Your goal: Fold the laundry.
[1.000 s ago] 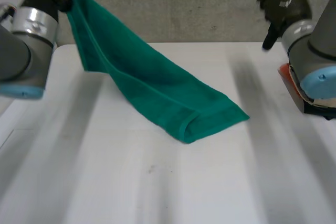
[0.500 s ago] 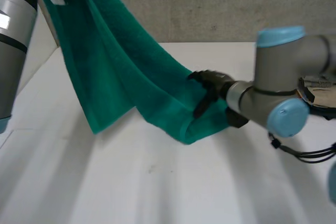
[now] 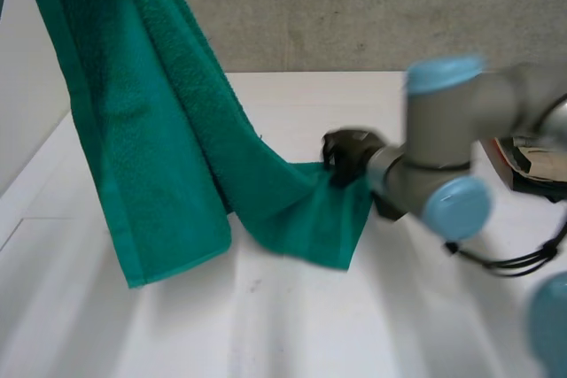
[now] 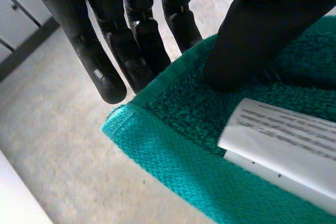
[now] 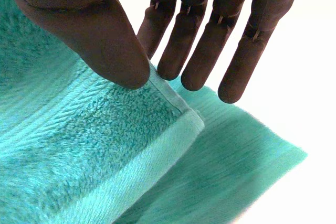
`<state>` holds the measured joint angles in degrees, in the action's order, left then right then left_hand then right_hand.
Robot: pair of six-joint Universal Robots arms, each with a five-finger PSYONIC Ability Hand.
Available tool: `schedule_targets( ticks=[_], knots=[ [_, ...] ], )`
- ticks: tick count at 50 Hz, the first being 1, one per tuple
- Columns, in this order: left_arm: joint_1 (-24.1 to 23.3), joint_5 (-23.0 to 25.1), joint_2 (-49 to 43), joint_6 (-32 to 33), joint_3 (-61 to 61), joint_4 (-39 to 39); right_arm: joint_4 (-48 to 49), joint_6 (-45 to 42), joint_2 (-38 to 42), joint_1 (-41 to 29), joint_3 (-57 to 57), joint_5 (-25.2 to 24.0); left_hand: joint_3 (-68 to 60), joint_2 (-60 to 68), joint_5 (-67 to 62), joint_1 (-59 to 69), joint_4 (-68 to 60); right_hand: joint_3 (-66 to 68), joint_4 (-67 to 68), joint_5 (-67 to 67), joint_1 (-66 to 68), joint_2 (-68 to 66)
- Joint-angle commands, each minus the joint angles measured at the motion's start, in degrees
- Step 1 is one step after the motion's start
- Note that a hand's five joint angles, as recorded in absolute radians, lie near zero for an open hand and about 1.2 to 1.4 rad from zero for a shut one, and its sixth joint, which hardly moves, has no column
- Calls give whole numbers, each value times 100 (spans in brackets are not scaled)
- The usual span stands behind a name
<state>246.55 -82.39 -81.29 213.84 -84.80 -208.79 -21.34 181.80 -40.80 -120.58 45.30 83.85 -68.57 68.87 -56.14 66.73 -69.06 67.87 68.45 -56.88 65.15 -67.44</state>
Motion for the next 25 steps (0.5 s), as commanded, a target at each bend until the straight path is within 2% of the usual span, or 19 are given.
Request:
schedule_targets(
  ticks=[1,6,11,13,18,21,25],
  knots=[
    [639,4,-18,-9,-71,575,-63,-2173,-2247,1079,1200,-299,-1143,1113,-1386,1327,-1094,1213,1155,-1312,1485,-1256],
    [903,12,17,-17,-405,1112,-221,-3141,-2863,1431,1271,-308,-1143,1113,-1386,1327,-1094,1213,1155,-1312,1485,-1256],
    [973,21,52,9,-809,1481,-905,-3764,-3977,2054,1297,-395,-1143,1113,-1386,1327,-1094,1213,1155,-1312,1485,-1256],
    [1026,30,43,44,-1003,1814,-1222,-4037,-4181,2204,1306,-422,-1143,1113,-1386,1327,-1094,1213,1155,-1312,1485,-1256],
    [1237,74,-53,88,-1223,2693,-1908,-4810,-4209,2302,1525,-571,-1143,1113,-1386,1327,-1094,1213,1155,-1312,1485,-1256],
    [1360,188,-465,105,-1284,3107,-1892,-4996,-4138,2267,1710,-545,-1143,1113,-1386,1327,-1094,1213,1155,-1312,1485,-1256],
    [1386,232,-1160,377,-1197,3274,-1725,-4996,-3481,2240,1737,-501,-1143,1113,-1386,1327,-1094,1213,1155,-1312,1485,-1256]
  ],
)
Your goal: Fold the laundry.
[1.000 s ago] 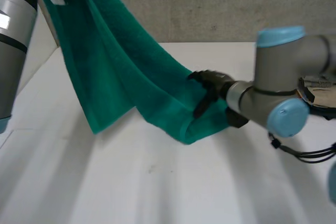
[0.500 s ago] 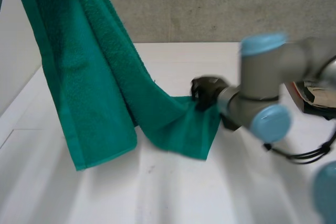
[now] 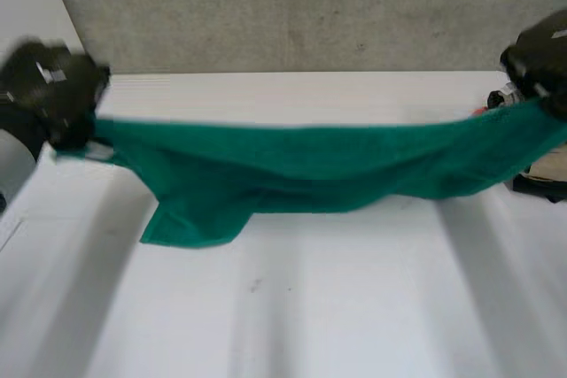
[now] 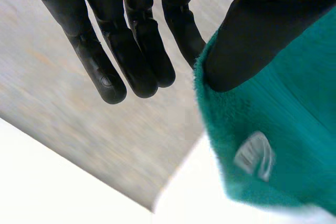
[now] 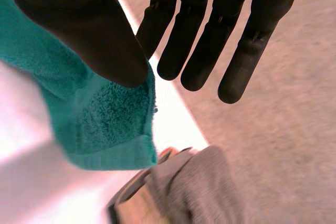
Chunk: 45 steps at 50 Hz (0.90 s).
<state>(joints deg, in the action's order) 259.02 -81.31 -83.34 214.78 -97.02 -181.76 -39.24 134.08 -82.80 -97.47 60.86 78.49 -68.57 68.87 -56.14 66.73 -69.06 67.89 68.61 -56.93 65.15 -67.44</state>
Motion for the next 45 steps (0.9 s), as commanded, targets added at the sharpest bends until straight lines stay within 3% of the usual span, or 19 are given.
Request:
schedule_targets(
  ticks=[1,5,9,10,16,17,21,27,34,45],
  knots=[
    [148,132,-1191,457,86,537,179,-199,1104,-70,129,52,-1143,1113,-1386,1327,-1094,1211,1139,-1307,1485,-1256],
    [148,133,-1939,880,682,344,531,47,1757,-114,-380,149,-1143,1113,-1386,1327,-1094,1211,1139,-1307,1485,-1256],
    [78,106,-2642,942,1798,-183,1058,521,2469,-272,-1408,518,-1143,1113,-1386,1327,-1094,1211,1139,-1307,1485,-1256],
    [52,106,-2774,934,2053,-332,1407,775,2775,-385,-2097,736,-1143,1113,-1386,1327,-1094,1211,1139,-1307,1485,-1256],
    [-71,106,-3223,443,3741,-2264,3014,1628,3296,-641,-3929,1212,-1143,1113,-1386,1327,-1094,1211,1139,-1307,1485,-1256],
    [-45,80,-3232,180,3934,-2989,3289,1717,3297,-641,-4019,1221,-1143,1113,-1386,1327,-1094,1211,1139,-1307,1485,-1256],
    [-19,-95,-3224,-366,4112,-4118,4450,1902,3174,-641,-4047,1371,-1143,1113,-1386,1327,-1094,1211,1139,-1307,1485,-1256],
    [-1,-263,-3223,-516,4042,-3938,4583,1893,2840,-668,-3503,1345,-1143,1113,-1386,1327,-1094,1211,1139,-1307,1485,-1256],
    [-27,-175,-3188,-508,2909,-3559,4548,1893,2673,-624,-2343,1248,-1143,1113,-1386,1327,-1094,1211,1139,-1307,1485,-1256],
    [-1,878,-2592,-438,46,-3472,3635,1744,2673,-571,-93,712,-1143,1113,-1386,1327,-1094,1211,1139,-1307,1485,-1256]
  ],
)
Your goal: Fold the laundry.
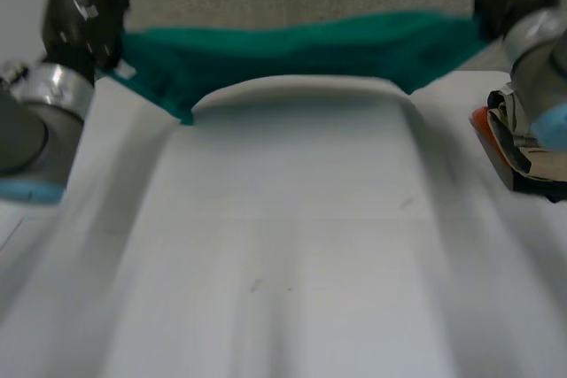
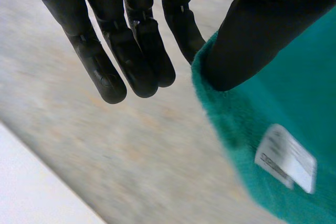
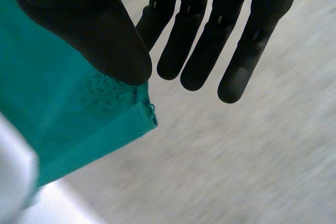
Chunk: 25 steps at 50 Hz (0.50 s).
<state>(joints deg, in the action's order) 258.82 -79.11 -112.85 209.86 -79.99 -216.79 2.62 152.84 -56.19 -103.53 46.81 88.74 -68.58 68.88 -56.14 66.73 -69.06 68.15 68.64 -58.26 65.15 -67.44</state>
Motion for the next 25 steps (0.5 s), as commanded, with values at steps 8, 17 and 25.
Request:
schedule_targets(
  ticks=[8,17,25],
  knots=[
    [291,818,1255,678,-3197,1444,-1113,-1360,-655,175,3104,-524,-1142,1112,-1386,1327,-1094,1185,1136,-1174,1485,-1256],
    [1345,871,2837,2487,-4208,5652,-2969,-4225,-2870,1299,5645,-664,-1142,1112,-1386,1327,-1094,1185,1136,-1174,1485,-1256],
    [1338,1073,2656,2973,-3701,5089,-2478,-3745,-3003,1397,5392,-805,-1142,1112,-1386,1327,-1094,1185,1136,-1174,1485,-1256]
  ],
)
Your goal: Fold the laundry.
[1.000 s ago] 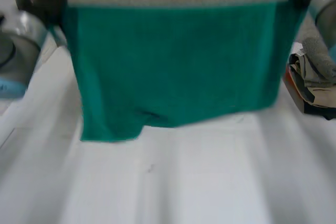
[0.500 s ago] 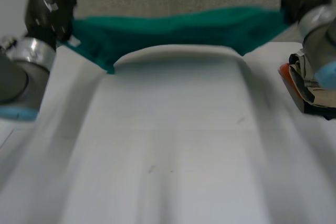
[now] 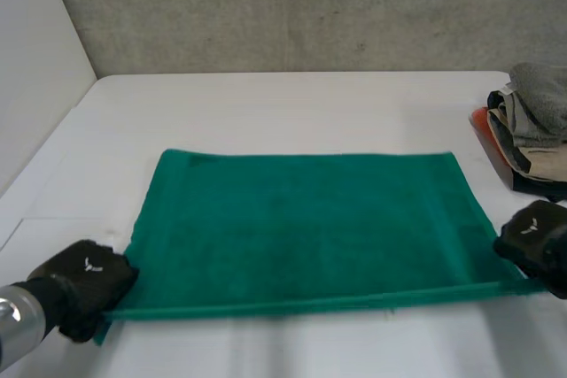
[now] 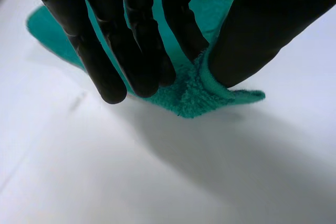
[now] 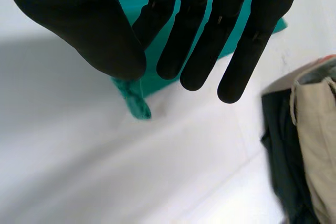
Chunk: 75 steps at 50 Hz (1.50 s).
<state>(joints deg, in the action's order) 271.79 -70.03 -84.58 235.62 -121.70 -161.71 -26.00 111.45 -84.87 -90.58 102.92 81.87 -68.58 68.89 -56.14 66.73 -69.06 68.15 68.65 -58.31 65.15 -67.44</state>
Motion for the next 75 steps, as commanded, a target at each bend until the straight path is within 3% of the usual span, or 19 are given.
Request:
schedule_targets(
  ticks=[1,8,13,17,24,31,37,40,45,55,63,75],
  knots=[
    [-20,191,-338,370,576,-615,481,525,-39,102,-298,-136,-1142,1111,-1386,1327,-1094,1185,1135,-1169,1485,-1256],
    [-1188,25,-1848,-121,1893,-2450,1624,1589,1288,-600,-1282,-14,-1142,1111,-1386,1327,-1094,1185,1135,-1169,1485,-1256],
    [-1374,-501,-2964,-499,2991,-3348,2317,1766,2288,-987,-2238,687,-1142,1111,-1386,1327,-1094,1185,1135,-1169,1485,-1256],
    [-1496,-879,-3790,-588,3861,-3499,2679,1783,2870,-1154,-2899,1093,-1142,1111,-1386,1327,-1094,1185,1135,-1169,1485,-1256],
    [-1725,-1311,-4689,-640,5015,-3473,3057,1774,3626,-1357,-3822,1173,-1142,1111,-1386,1327,-1094,1185,1135,-1169,1485,-1256],
    [-1875,-1276,-4743,-649,5139,-3596,3136,1792,3908,-1436,-4375,1173,-1142,1111,-1386,1327,-1094,1185,1135,-1169,1485,-1256],
    [-1857,-1329,-4734,-842,6306,-4578,3874,2152,3961,-1506,-5579,1217,-1142,1111,-1386,1327,-1094,1185,1135,-1169,1485,-1256],
    [-1866,-1364,-4603,-1411,6807,-5411,4506,2556,3786,-1515,-6247,1428,-1142,1111,-1386,1327,-1094,1185,1135,-1169,1485,-1256],
    [-1717,-1619,-3909,-2467,7028,-6109,4886,3004,3083,-1497,-6539,1604,-1142,1111,-1386,1327,-1094,1185,1135,-1169,1485,-1256],
    [-1541,-1584,-3670,-2759,6467,-5398,3972,3163,2836,-1454,-5995,1367,-1142,1111,-1386,1327,-1094,1185,1135,-1169,1485,-1256],
    [-1524,-557,-3574,-2706,4746,-5284,3743,3260,2827,-1445,-4809,1218,-1142,1111,-1386,1327,-1094,1185,1135,-1169,1485,-1256],
    [-1252,-204,-3074,-2592,2330,-4960,2865,3155,2801,-1348,-2840,532,-1142,1111,-1386,1327,-1094,1185,1135,-1169,1485,-1256]
  ],
)
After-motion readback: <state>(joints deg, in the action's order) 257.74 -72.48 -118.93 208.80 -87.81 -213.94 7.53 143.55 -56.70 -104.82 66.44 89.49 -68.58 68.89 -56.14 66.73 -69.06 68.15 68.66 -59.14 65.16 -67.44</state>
